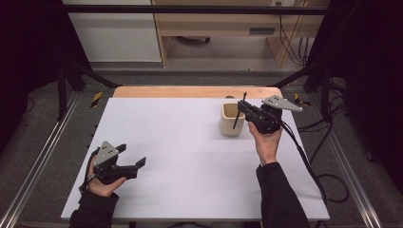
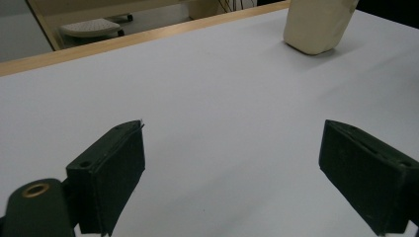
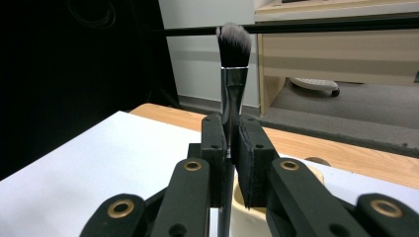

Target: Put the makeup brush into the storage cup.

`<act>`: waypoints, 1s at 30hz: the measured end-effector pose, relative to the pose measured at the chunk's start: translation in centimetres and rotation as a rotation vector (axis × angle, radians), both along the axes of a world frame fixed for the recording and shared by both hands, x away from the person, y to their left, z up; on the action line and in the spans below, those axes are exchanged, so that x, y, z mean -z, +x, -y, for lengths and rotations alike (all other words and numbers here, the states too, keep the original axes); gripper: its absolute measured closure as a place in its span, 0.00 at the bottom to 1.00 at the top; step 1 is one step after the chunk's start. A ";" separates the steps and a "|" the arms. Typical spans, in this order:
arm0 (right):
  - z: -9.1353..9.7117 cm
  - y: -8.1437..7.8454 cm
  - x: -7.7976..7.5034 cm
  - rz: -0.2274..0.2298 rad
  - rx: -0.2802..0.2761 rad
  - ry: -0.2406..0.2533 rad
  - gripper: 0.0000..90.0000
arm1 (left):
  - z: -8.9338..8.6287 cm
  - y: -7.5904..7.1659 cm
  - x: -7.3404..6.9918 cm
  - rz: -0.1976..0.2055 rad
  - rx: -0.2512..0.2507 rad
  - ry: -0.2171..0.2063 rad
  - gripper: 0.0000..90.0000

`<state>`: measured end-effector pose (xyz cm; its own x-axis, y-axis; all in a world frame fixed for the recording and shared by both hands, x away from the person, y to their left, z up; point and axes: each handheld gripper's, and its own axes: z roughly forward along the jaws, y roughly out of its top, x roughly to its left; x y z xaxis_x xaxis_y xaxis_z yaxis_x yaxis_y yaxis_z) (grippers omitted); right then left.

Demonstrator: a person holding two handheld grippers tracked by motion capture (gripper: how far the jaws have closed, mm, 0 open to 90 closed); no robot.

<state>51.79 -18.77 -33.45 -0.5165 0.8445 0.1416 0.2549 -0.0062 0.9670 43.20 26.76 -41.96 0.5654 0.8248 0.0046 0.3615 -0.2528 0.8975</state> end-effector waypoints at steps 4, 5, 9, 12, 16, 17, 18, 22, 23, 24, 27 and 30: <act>0.0 0.5 -0.3 0.002 0.012 -0.004 0.92 | 0.2 0.0 0.2 -0.009 0.004 0.008 0.11; 0.0 0.6 -0.3 0.002 0.017 -0.002 0.92 | 0.3 0.1 0.2 -0.011 0.007 0.009 0.11; 0.2 1.1 -0.8 0.010 0.035 -0.012 0.92 | 0.4 0.1 0.4 -0.013 0.011 0.017 0.11; 0.3 1.4 -1.1 0.014 0.047 -0.010 0.92 | 0.5 0.1 0.5 -0.017 0.015 0.018 0.11; 0.3 1.9 -1.5 0.018 0.067 -0.014 0.92 | 0.7 0.1 0.6 -0.018 0.022 0.023 0.11; 0.3 2.1 -1.5 0.017 0.068 -0.014 0.92 | 0.7 0.1 0.6 -0.017 0.024 0.022 0.11; 0.3 2.2 -1.6 0.019 0.072 -0.013 0.92 | 0.7 0.1 0.5 -0.017 0.025 0.022 0.11; 0.4 2.8 -1.9 0.021 0.087 -0.009 0.92 | 0.7 0.1 0.6 -0.019 0.026 0.026 0.11; 0.4 2.9 -2.0 0.022 0.092 -0.006 0.92 | 0.7 0.1 0.6 -0.020 0.027 0.026 0.11; 0.4 3.1 -2.0 0.024 0.098 -0.006 0.92 | 0.8 0.1 0.6 -0.021 0.028 0.026 0.11; 0.4 3.5 -2.1 0.025 0.112 -0.013 0.92 | 0.8 0.1 0.6 -0.019 0.029 0.025 0.11; 0.2 4.0 -1.9 0.021 0.118 -0.016 0.92 | 0.8 0.1 0.6 -0.019 0.031 0.025 0.11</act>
<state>55.77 -18.99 -31.56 -0.4163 0.9015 0.1182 0.2334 -0.0197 0.9722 43.29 25.95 -42.57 0.5910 0.8065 0.0137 0.3704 -0.2864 0.8836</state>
